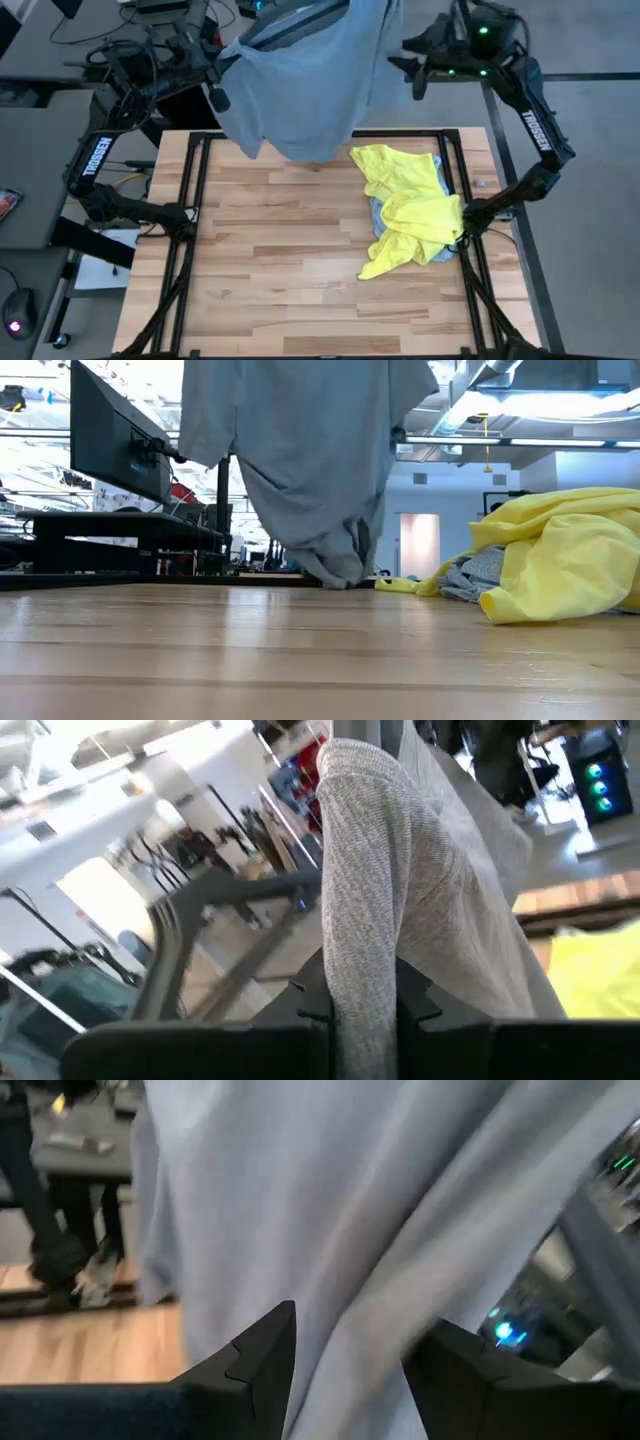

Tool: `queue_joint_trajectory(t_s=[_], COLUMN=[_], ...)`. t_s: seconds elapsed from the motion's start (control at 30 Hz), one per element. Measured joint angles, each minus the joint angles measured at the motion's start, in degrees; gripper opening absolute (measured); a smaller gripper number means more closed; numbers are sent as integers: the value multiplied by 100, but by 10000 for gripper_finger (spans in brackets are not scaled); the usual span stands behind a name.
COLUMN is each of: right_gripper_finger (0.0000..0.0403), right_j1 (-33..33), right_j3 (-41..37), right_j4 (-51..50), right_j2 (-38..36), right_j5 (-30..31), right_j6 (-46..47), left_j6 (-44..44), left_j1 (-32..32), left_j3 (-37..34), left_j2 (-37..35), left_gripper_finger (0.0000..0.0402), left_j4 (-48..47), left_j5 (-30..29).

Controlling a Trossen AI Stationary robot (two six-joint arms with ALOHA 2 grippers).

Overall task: Hang clothes
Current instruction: Put the gray shirt on the black hanger on the top center of the table

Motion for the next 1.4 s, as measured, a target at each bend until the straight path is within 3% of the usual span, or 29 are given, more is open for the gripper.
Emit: queue_joint_trajectory(t_s=[0.17,0.4,0.63,0.8,1.17,1.4], right_gripper_finger=[159,159,159,159,158,126], right_j1=[20,90,235,234,332,428], right_j3=[7,-73,-213,-205,-205,-203], right_j4=[-128,-1616,-2906,-2822,-2417,-2170], right_j2=[-244,-9,425,442,667,711], right_j5=[-4,-284,-599,-667,-761,-872], right_j6=[-147,-301,-702,-835,-890,-885], left_j6=[-154,-411,-430,-674,-709,-754], left_j1=[168,304,610,1029,1113,1113], left_j3=[-2,-4,-4,-4,-2,-2], left_j2=[233,655,760,678,675,677], left_gripper_finger=[17,17,17,17,17,17], left_j4=[-1199,-2300,-2329,-2350,-2203,-2231], left_j5=[141,1671,2479,3340,3458,3456])
